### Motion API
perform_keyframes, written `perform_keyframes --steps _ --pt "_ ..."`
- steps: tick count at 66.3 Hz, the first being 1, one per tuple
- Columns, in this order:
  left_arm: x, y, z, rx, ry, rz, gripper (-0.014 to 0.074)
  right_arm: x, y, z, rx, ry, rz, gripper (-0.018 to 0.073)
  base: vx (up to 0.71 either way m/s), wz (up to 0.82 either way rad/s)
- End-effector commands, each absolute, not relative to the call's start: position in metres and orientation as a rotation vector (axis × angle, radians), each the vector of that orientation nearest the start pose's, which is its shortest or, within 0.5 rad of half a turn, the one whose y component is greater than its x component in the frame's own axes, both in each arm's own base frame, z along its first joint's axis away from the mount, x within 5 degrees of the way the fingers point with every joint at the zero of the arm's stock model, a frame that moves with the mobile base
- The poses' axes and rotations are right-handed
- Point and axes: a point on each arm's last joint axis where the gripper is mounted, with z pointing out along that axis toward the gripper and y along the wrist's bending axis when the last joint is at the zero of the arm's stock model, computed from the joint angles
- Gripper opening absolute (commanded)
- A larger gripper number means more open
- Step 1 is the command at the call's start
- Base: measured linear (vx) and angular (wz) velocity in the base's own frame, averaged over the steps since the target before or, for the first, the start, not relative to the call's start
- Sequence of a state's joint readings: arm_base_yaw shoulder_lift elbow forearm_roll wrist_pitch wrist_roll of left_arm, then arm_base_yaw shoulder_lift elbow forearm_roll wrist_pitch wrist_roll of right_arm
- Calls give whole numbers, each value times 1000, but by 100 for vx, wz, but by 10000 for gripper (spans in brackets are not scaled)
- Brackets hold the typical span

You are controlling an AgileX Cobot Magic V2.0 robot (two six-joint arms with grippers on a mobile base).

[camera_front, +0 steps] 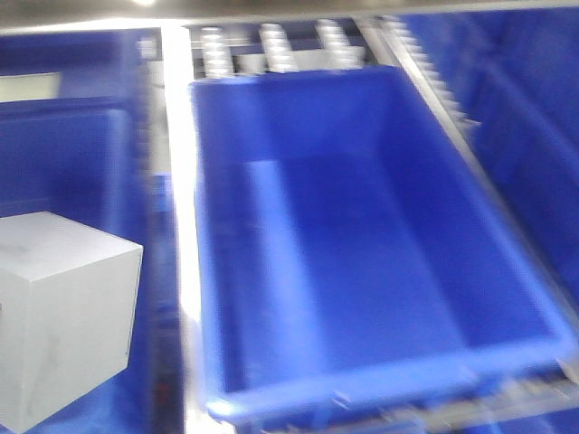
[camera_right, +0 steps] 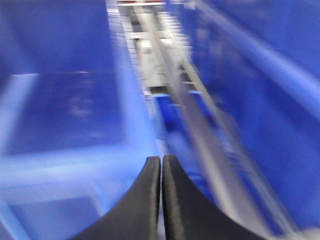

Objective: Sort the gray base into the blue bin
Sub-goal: 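Stop the base in front of two large blue bins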

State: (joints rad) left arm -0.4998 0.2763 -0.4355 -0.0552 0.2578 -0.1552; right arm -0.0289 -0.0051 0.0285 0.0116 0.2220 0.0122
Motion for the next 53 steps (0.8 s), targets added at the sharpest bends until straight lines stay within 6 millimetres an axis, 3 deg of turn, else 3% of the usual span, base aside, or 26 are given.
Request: perform_keyframes --steps 1,23,53 --pt "58 -33 338 215 1465 -600 -6 58 -2 189 32 1676 -18 -5 15 62" --pt "58 -33 338 215 1465 -600 -6 58 -2 189 32 1676 -18 -5 11 45" --pt "58 -33 338 215 1465 -600 -6 58 -2 189 32 1676 -18 -5 1 4"
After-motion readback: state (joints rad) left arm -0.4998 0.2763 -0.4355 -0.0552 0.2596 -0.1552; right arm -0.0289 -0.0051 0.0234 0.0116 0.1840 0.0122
